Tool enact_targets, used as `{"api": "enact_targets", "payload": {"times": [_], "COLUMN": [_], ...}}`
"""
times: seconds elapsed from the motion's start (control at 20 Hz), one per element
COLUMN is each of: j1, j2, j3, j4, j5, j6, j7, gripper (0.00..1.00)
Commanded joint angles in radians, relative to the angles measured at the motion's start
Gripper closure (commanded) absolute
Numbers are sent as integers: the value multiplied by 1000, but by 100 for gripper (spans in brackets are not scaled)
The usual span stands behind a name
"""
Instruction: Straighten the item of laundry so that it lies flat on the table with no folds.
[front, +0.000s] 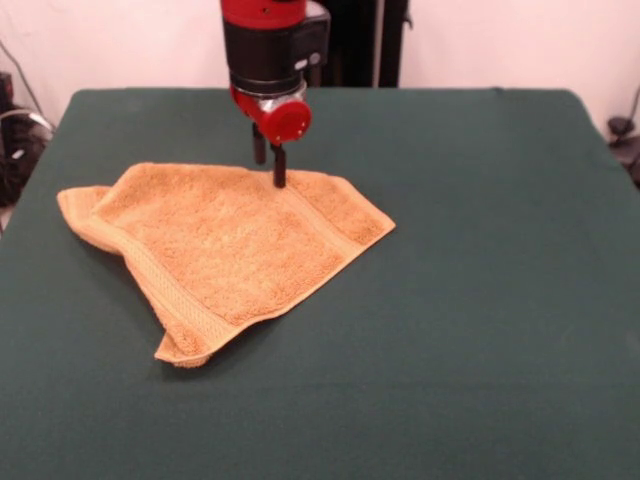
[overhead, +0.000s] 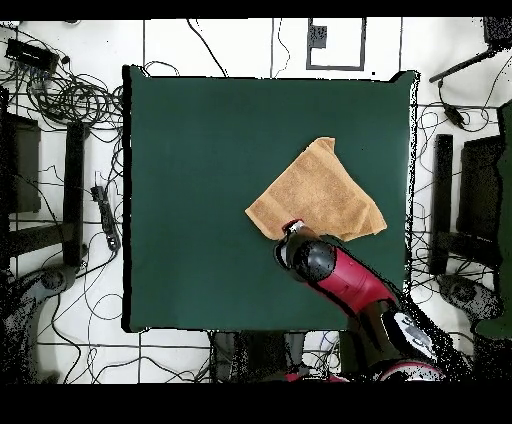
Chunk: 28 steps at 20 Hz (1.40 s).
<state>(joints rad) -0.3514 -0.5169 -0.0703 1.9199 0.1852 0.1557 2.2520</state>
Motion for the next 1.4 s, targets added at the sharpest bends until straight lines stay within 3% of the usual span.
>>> {"api": "enact_targets", "payload": {"times": [0.05,1.4], "j1": [14,-7], "j2": [25,99], "j3": [105,152], "j4": [-48,-35], "j5": [-20,-3], "j6": [-45,-73], "j7": [89,113], "gripper": [0,0]}}
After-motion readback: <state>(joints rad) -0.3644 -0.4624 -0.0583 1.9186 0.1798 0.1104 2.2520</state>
